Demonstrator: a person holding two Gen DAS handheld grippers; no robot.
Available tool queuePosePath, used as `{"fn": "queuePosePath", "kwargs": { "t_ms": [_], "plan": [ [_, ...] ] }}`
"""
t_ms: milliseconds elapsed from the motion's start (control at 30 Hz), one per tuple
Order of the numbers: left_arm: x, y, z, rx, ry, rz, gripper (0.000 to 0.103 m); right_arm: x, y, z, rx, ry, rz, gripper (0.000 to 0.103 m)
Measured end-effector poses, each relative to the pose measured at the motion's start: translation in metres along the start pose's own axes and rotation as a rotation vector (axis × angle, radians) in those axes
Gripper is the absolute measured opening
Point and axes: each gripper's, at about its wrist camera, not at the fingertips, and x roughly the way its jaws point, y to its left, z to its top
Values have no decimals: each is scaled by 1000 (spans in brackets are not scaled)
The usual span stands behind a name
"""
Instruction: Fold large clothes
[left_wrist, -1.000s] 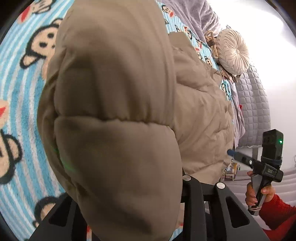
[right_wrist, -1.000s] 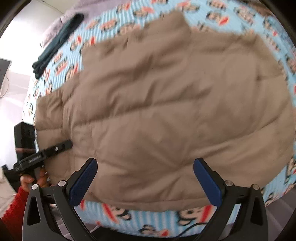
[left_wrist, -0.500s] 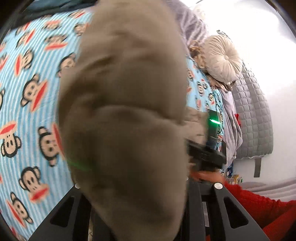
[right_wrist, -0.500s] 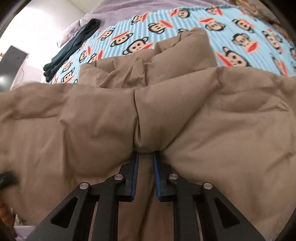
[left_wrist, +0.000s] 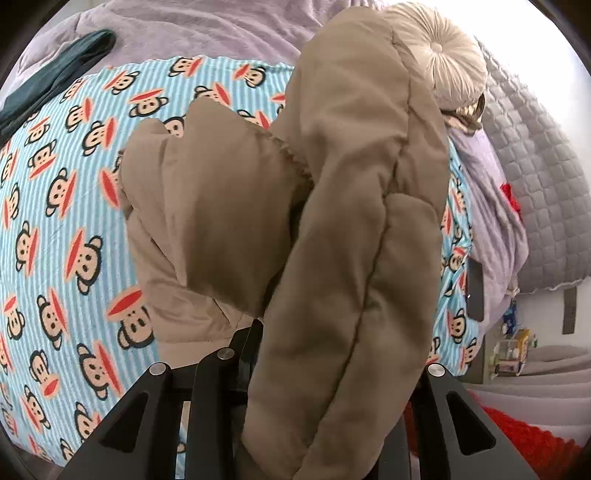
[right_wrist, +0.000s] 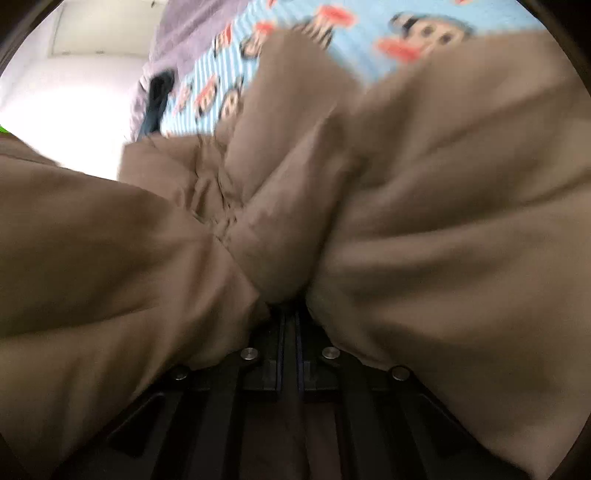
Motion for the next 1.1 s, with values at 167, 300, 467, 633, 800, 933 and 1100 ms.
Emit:
{"fn": "queuePosePath", "kwargs": {
  "t_ms": [167, 300, 467, 633, 800, 933, 1100],
  "plan": [
    [32, -34, -2, 33, 44, 62, 32, -85, -31, -15, -30, -101, -66, 8],
    [64, -62, 2, 108, 67, 3, 77, -131, -72, -44, 60, -167, -88, 9],
    [105, -70, 17, 133, 161, -226, 81, -157, -98, -88, 111, -199, -126, 16],
    [138, -81, 33, 147, 226, -308, 95, -176, -106, -127, 122, -232, -112, 73],
    [153, -81, 45, 86, 220, -315, 95, -199, -102, -160, 78, -244, -27, 76],
    [160, -94, 44, 157, 225, -247, 95, -201, -73, -159, 3, -236, 67, 84],
    [127, -106, 46, 240, 143, -186, 95, -170, -49, -131, -18, -230, 23, 73]
  ]
}}
